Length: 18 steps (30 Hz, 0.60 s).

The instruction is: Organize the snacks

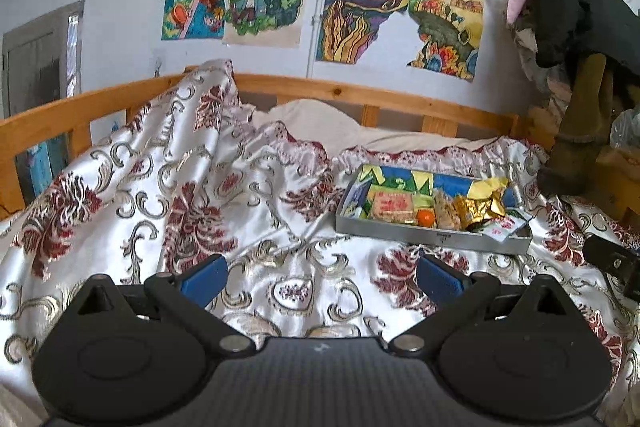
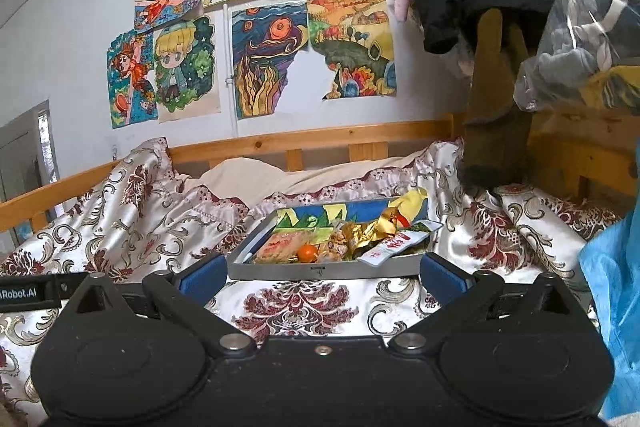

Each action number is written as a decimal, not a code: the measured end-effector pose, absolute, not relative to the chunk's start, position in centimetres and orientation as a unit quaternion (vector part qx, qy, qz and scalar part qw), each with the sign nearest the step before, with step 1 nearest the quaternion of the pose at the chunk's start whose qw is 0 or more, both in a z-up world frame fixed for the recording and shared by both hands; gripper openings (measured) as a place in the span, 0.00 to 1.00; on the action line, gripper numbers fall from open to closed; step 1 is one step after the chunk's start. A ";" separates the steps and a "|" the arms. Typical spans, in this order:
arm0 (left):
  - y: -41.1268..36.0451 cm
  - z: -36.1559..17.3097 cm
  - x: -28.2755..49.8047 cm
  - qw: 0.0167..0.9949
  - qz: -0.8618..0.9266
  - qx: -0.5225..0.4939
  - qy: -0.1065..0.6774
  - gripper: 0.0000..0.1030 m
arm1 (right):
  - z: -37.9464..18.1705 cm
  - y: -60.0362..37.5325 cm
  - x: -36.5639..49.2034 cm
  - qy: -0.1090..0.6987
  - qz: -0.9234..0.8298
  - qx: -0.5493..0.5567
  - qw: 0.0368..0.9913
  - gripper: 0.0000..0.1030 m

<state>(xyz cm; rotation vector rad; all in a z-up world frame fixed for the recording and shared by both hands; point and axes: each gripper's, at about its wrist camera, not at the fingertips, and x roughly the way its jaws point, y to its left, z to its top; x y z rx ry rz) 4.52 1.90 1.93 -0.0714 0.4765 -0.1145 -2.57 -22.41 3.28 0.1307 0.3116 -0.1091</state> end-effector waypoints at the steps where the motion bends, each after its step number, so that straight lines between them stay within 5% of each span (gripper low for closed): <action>1: 1.9 1.9 4.4 0.969 -0.056 -0.035 0.237 1.00 | 3.2 -22.3 -2.7 0.157 -0.054 0.065 0.984 0.99; 18: 1.9 1.4 3.8 0.968 -0.050 -0.023 0.243 0.99 | 2.5 -20.8 -2.5 0.180 -0.046 0.029 0.982 0.99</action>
